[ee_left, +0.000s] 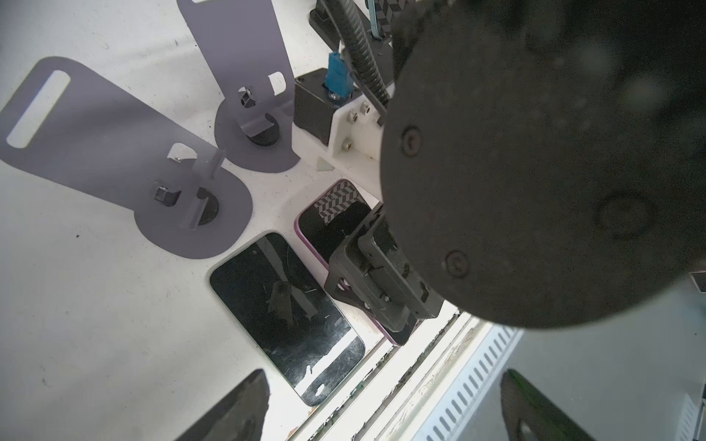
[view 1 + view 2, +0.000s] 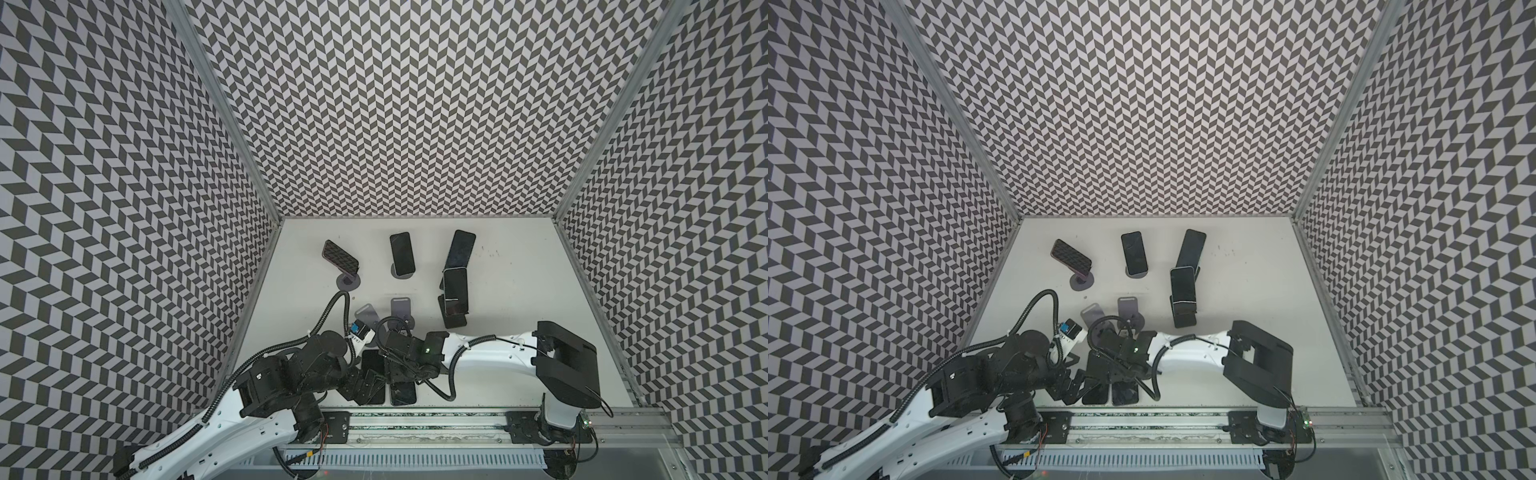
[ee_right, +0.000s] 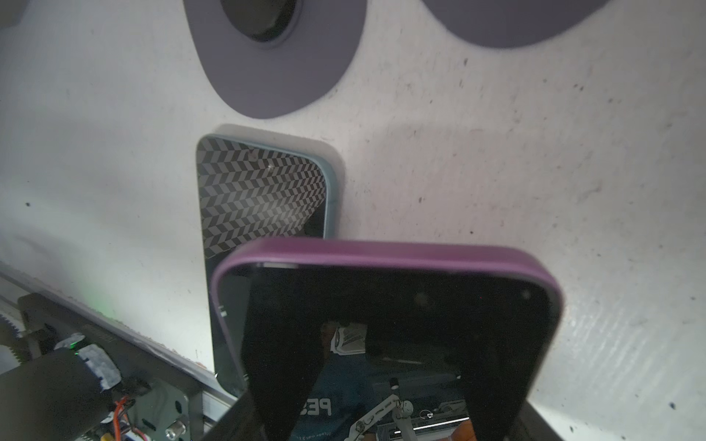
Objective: Remove the phone from the phone stand
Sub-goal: Place the phone at the bottom-center of the table.
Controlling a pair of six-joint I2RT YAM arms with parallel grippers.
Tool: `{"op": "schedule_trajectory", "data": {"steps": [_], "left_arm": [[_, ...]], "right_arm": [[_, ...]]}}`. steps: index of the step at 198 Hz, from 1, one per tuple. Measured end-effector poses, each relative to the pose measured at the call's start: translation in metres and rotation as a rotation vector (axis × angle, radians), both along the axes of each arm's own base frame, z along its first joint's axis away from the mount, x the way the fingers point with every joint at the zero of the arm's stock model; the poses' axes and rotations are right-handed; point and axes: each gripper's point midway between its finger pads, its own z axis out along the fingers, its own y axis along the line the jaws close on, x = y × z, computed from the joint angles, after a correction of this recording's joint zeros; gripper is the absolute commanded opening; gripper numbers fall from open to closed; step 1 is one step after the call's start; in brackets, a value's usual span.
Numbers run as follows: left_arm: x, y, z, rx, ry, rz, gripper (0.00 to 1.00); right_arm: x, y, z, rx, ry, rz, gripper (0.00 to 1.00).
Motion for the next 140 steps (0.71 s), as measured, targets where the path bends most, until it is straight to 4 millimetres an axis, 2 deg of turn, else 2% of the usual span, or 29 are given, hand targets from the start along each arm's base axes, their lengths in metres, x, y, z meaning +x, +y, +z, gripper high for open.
{"op": "schedule_trajectory", "data": {"steps": [48,140], "left_arm": [[0.0006,-0.0009,-0.0032,0.021,-0.002,-0.015,0.95],[0.0004,-0.0008,-0.0023,0.018,-0.009,-0.019,0.97]], "right_arm": [[-0.0004,-0.0009,-0.0087,-0.012,0.021,-0.003,0.55],[0.0013,-0.0035,-0.0099,-0.018,0.033,-0.033,0.62]]}}
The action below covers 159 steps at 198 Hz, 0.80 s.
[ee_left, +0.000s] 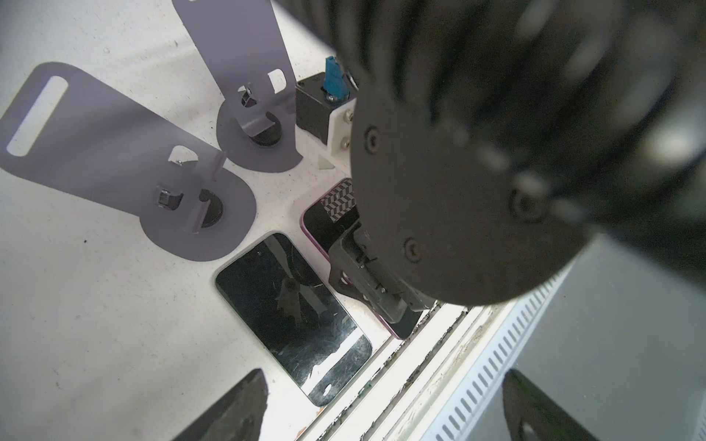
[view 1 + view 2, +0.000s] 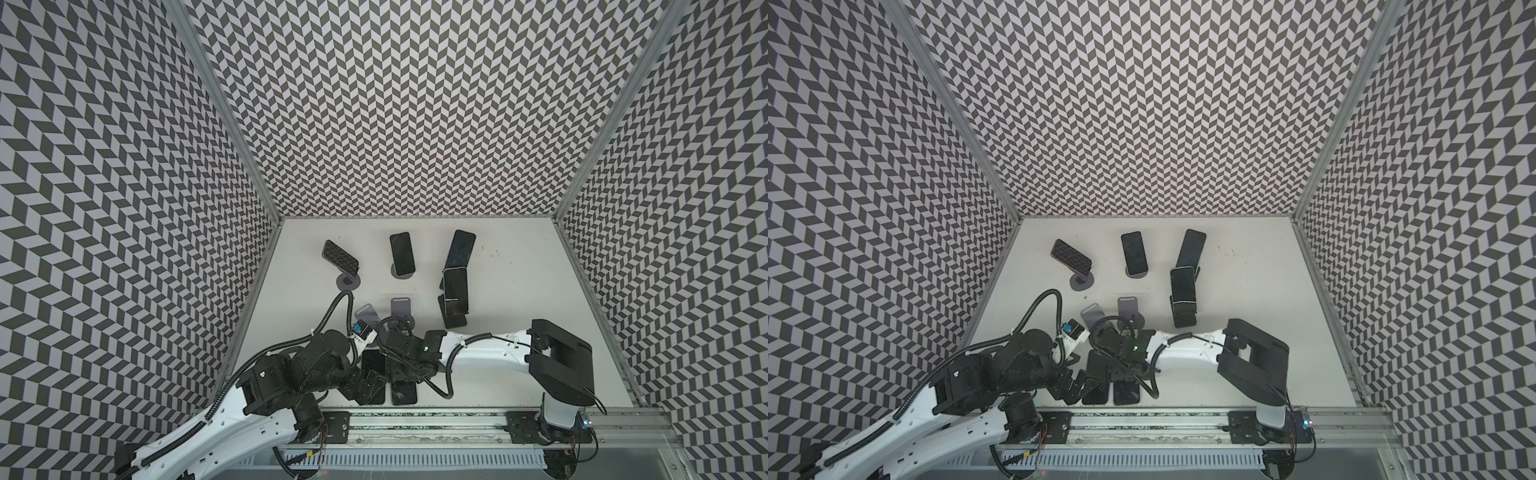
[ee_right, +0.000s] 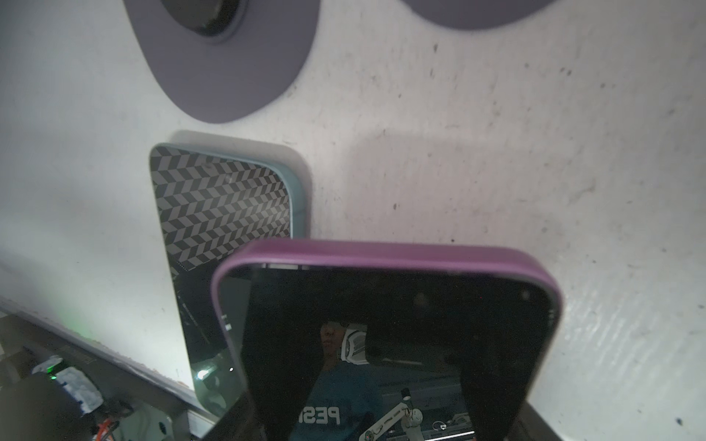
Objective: Remove the phone from the phone stand
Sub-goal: Place the phone at the bottom-center of the table.
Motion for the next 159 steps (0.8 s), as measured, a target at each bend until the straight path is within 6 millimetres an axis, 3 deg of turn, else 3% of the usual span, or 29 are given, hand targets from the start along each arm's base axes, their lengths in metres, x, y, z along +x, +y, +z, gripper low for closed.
{"op": "schedule_trajectory", "data": {"steps": [159], "left_arm": [[-0.0008,0.0013,0.0043,-0.021,-0.014,0.000,0.97]], "right_arm": [[-0.0002,0.0018,-0.0001,0.017,0.013,-0.035,0.80]]}}
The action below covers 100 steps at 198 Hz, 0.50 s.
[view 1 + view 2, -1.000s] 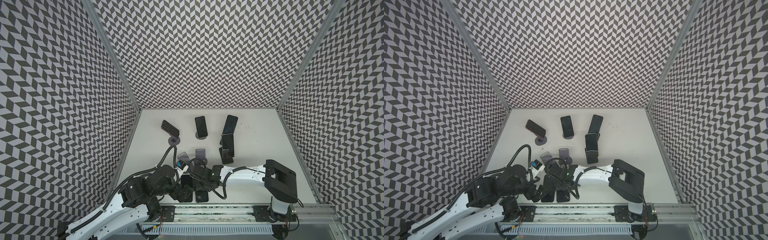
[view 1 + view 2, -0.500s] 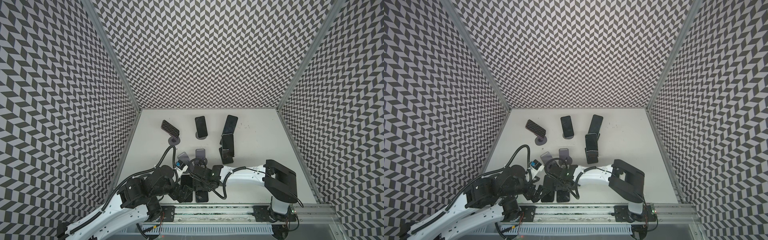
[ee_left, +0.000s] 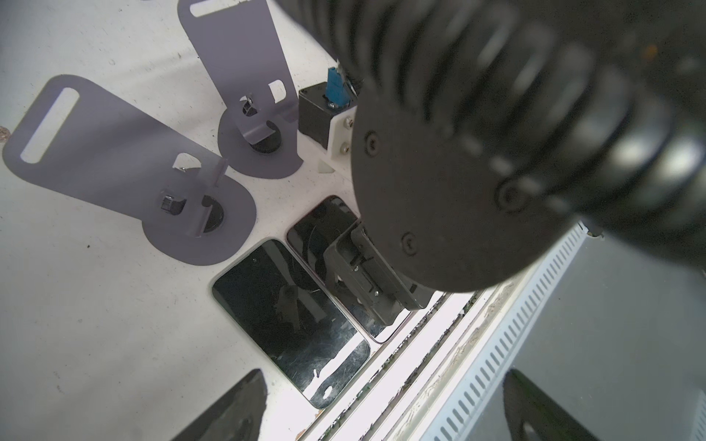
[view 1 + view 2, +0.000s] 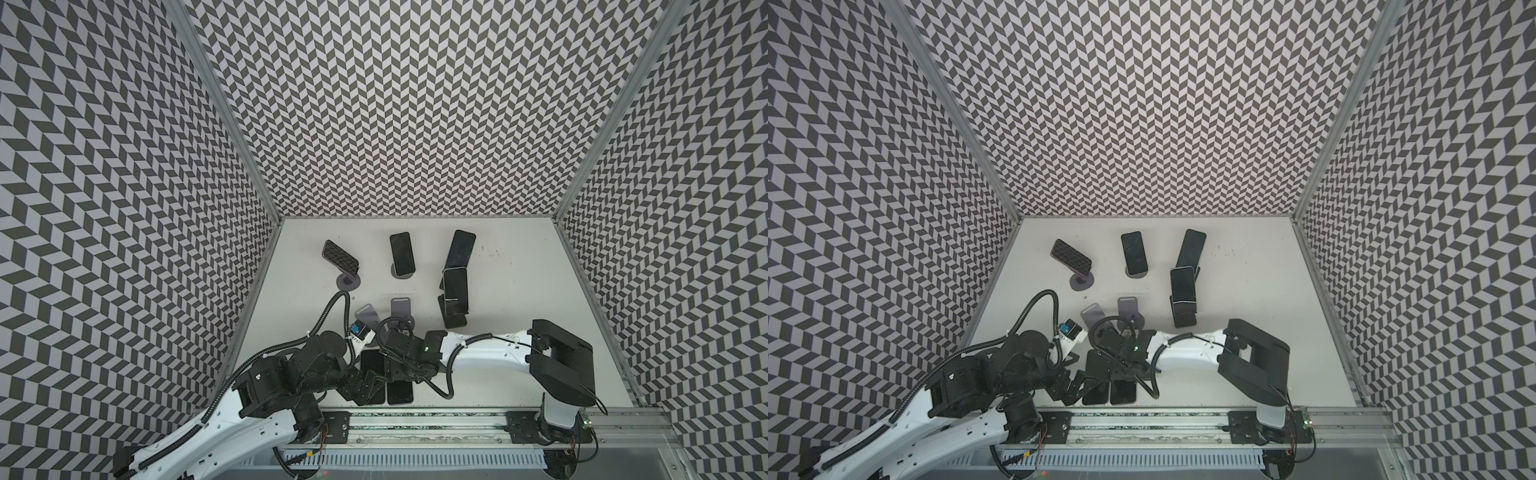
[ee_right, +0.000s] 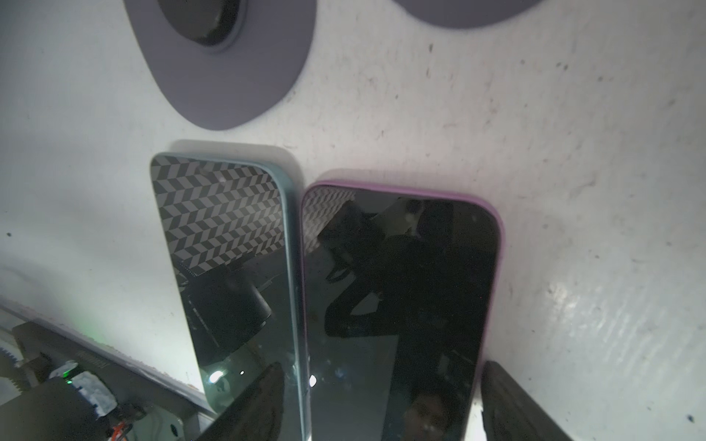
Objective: Remove the phone from the phone stand
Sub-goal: Place the phone at the bottom-center of the table.
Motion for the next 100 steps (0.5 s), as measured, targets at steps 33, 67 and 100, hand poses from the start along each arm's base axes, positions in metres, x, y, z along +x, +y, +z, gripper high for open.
{"op": "schedule_trajectory", "data": {"steps": [33,67,100], "left_arm": [[0.0008,0.0005,0.0001,0.001,-0.003,0.005,0.97],[0.0022,0.0017,0.0007,-0.001,-0.007,0.017,0.97],[0.0034,0.0026,0.0010,0.000,-0.012,0.025,0.96]], "right_arm": [[-0.0012,0.0005,0.0000,0.002,0.004,0.006,0.80],[-0.0019,0.0005,-0.0001,0.002,0.008,0.010,0.79],[-0.0020,0.0003,0.0003,0.001,0.005,0.018,0.79]]}}
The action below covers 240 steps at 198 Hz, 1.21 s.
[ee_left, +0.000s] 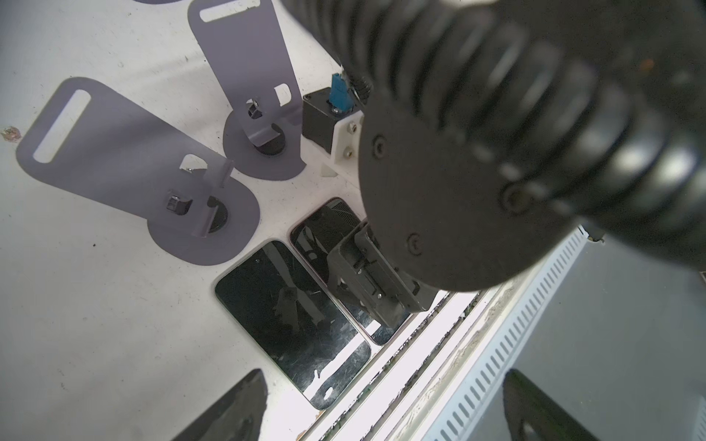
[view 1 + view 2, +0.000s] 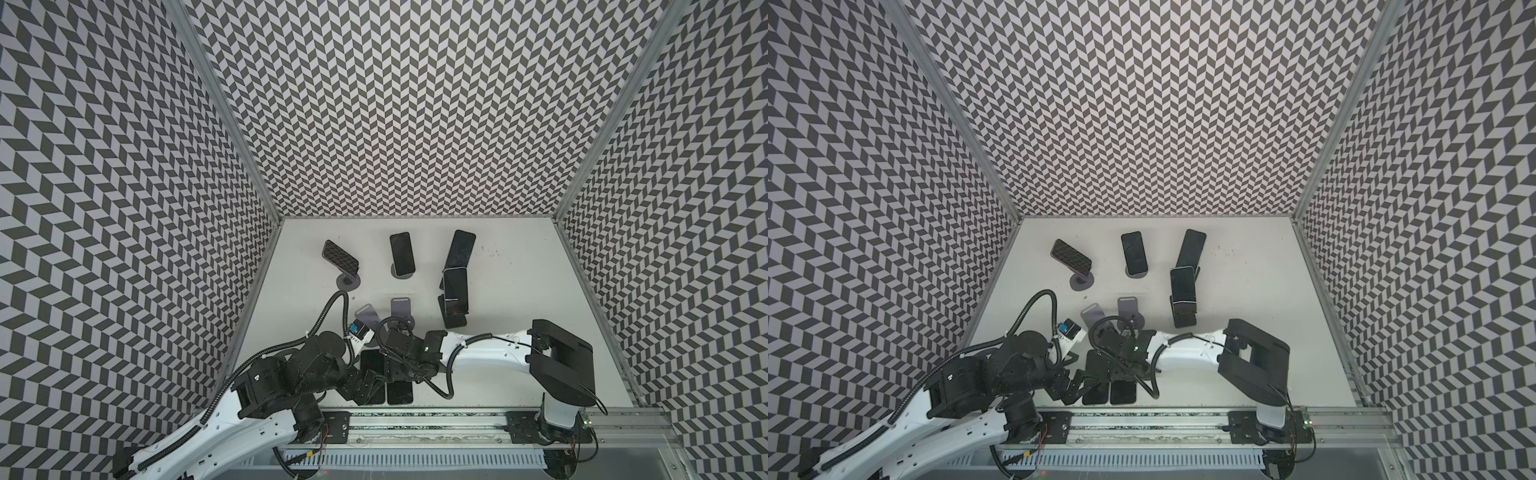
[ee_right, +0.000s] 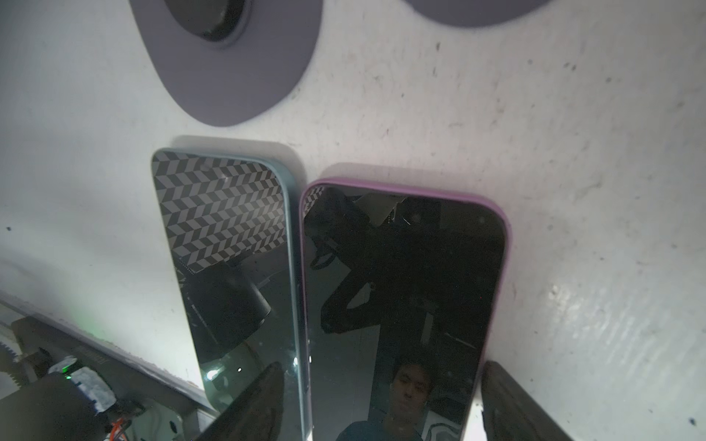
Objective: Remove the phone from the phone stand
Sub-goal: Place the phone at the bottom-center of the table.
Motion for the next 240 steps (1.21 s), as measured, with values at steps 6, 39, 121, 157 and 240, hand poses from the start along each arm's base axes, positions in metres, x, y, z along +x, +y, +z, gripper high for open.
{"op": "schedule_trajectory", "data": {"steps": [6,39,121,157,240], "left_arm": [[0.000,0.000,0.000,0.000,0.000,0.002,0.96],[0.001,0.001,0.000,0.000,0.001,0.014,0.96],[0.005,0.004,0.002,-0.009,-0.003,0.053,0.96],[0.007,0.005,0.002,-0.007,-0.005,0.071,0.95],[0.015,0.000,0.000,0.000,0.031,0.131,0.94]], "right_arm": [[0.000,0.000,0.000,-0.001,0.000,0.000,0.79],[0.000,-0.002,0.000,-0.003,-0.003,0.008,0.80],[-0.005,-0.015,0.004,-0.023,-0.004,0.029,0.81],[-0.005,-0.015,0.014,-0.005,-0.014,0.037,0.80],[-0.001,-0.018,0.035,0.022,-0.069,0.069,0.76]]}}
